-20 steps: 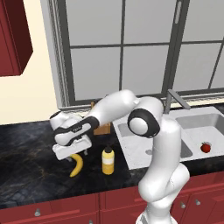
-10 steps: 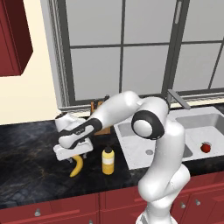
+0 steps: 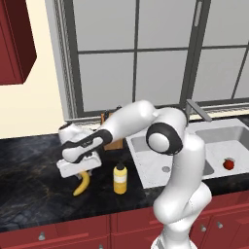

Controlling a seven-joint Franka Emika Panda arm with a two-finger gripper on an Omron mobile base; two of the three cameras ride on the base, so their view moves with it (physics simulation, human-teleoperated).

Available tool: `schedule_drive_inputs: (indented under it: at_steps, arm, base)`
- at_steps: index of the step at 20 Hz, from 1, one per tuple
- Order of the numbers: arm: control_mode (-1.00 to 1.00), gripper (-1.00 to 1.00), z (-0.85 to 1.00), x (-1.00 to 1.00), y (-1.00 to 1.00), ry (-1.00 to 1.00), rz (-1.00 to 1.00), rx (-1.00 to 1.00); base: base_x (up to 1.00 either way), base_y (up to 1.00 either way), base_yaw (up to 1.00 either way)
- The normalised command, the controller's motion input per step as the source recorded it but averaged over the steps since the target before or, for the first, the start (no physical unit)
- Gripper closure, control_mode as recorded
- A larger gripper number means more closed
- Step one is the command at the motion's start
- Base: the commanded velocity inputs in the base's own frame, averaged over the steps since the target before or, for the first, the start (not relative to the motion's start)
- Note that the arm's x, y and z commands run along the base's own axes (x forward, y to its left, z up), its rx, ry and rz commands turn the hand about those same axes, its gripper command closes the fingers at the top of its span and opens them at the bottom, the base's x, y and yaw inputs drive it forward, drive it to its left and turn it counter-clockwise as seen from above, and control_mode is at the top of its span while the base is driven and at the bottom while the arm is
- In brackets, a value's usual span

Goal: Pick up all produce items and place them in the sink. Turn on the sink faucet to wash them. Then turn the sink off and put them in the tray.

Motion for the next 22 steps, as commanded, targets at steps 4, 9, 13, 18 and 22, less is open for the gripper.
schedule_drive_inputs:
  at_steps: [4,9,13,18,22]
  arm:
    - [-1.0,1.0,0.81,-0.13,0.0,-0.06,0.0,0.0]
    - [-1.0,1.0,0.81,-0.17,-0.04,-0.05,0.0,0.0]
    - [-1.0,1.0,0.67,-0.15,-0.06,-0.04,0.0,0.0]
    - [-1.0,1.0,0.56,-0.03,-0.12,-0.02,0.0,0.0]
    - [-1.0,1.0,0.02,0.0,0.0,0.0,0.0,0.0]
  base:
    - [0.0,0.0,0.0]
    - [0.0,0.0,0.0]
    - [0.0,0.0,0.0]
    - [0.0,0.0,0.0]
    - [0.0,0.0,0.0]
